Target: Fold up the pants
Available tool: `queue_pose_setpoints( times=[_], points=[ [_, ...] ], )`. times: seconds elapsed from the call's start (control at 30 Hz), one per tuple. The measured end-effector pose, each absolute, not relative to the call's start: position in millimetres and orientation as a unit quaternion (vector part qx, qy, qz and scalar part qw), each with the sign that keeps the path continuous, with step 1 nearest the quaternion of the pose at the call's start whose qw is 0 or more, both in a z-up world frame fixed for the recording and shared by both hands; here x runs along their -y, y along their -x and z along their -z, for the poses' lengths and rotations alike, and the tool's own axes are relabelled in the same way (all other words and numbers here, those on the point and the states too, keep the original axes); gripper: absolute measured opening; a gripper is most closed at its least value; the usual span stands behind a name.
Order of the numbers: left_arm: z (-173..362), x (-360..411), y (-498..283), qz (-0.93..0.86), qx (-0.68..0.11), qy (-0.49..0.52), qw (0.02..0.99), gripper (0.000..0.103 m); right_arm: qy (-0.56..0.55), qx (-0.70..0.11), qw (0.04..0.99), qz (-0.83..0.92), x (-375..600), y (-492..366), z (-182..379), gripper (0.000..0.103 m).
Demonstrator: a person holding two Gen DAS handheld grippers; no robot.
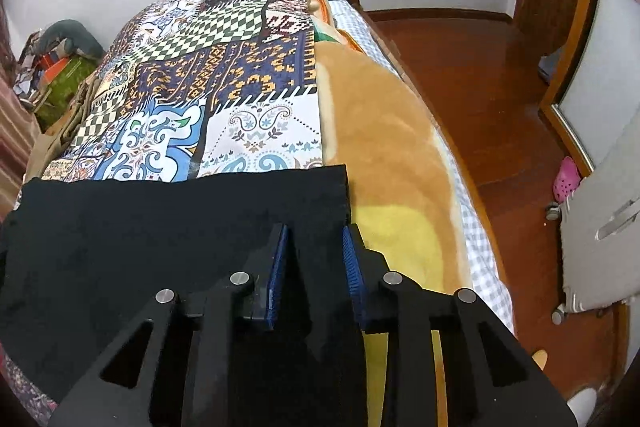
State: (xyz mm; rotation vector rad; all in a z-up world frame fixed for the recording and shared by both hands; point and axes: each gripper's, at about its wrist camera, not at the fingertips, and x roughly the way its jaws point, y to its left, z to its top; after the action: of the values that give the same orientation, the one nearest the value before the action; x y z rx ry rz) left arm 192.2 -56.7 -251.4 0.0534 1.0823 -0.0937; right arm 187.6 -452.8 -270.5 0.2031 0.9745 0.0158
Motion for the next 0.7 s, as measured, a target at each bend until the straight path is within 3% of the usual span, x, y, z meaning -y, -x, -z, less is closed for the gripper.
queue_pose_setpoints(
  times=[0.2,0.47,0.67,0.7],
  points=[
    [250,58,-193,0.043,-0.514,-0.031,0.856,0.098,-0.052,-0.446,0.893,-0.005,442,-184,261,0.012],
    [246,62,-192,0.040,-0.510,-0.046,0.858,0.098,-0.039,-0.402,0.915,0.009,445,-194,238,0.011],
    [233,51,-188,0.032,-0.494,-0.035,0.868,0.098,-0.042,-0.476,0.879,0.005,441,-220,273,0.012],
    [228,45,-187,0.027,-0.487,-0.031,0.872,0.098,-0.038,-0.485,0.874,0.006,440,-221,277,0.016]
  ],
)
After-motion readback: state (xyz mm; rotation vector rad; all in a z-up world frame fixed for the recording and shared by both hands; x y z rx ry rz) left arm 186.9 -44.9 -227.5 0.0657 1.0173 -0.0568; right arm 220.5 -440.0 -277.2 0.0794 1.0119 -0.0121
